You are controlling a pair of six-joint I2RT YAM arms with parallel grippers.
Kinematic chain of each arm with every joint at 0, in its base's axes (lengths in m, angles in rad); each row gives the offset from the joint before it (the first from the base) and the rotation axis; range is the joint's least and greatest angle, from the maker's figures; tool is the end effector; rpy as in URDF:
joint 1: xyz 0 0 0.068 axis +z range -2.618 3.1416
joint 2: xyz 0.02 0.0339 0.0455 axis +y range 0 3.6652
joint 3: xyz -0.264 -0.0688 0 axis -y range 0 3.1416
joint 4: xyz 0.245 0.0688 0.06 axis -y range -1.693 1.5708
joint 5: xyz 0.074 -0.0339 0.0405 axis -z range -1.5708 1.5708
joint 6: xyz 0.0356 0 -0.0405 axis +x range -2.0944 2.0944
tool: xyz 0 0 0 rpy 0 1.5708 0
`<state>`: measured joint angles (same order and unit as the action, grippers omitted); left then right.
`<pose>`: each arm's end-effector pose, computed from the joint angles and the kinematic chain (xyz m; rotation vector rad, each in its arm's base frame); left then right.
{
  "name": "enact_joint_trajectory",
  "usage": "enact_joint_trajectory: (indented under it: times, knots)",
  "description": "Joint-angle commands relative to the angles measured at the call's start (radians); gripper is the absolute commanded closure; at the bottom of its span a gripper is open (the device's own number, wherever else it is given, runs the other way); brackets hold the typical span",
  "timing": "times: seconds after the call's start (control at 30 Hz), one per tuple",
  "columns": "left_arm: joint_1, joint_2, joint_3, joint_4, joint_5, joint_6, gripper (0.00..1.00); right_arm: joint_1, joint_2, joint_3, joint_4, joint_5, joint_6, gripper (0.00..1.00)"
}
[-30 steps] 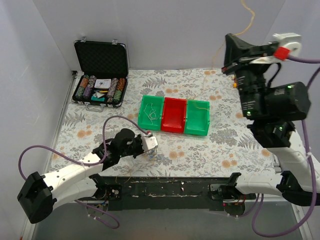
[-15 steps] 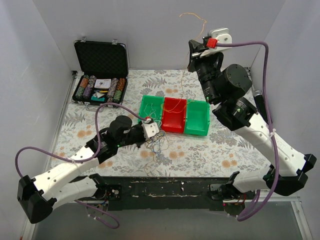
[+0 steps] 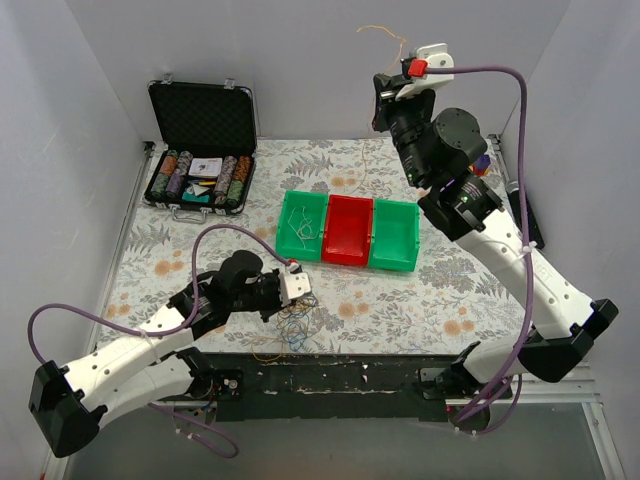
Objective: Untangle the cables
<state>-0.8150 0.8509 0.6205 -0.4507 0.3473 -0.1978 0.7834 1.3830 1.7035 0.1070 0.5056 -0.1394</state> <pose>0.1158 -0.1405 0.2468 0.9071 2.1941 -0.9100 0.2106 0.1854 0.5506 -0.0957 1.2003 0.2759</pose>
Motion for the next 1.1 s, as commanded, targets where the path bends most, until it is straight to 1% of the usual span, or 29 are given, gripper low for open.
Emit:
enact_joint_trajectory:
  times: [0.0, 0.3, 0.7, 1.0, 1.07]
  knots:
    - [-0.003, -0.027, 0.008, 0.026, 0.002, 0.008, 1.0, -0.022, 0.019, 0.047, 0.025, -0.033, 0.03, 0.99]
    - [-0.003, -0.052, 0.016, 0.041, -0.034, 0.015, 1.0, -0.055, 0.059, 0.028, 0.022, -0.064, 0.064, 0.99]
    - [-0.003, -0.061, 0.002, 0.061, -0.034, 0.017, 1.0, -0.099, 0.067, -0.045, 0.017, -0.096, 0.121, 0.99]
    - [-0.003, -0.067, -0.004, 0.063, -0.037, 0.018, 1.0, -0.113, 0.082, -0.056, 0.014, -0.124, 0.133, 0.99]
    - [-0.001, -0.069, -0.005, 0.064, -0.037, 0.018, 1.0, -0.115, 0.082, -0.062, 0.016, -0.124, 0.159, 0.99]
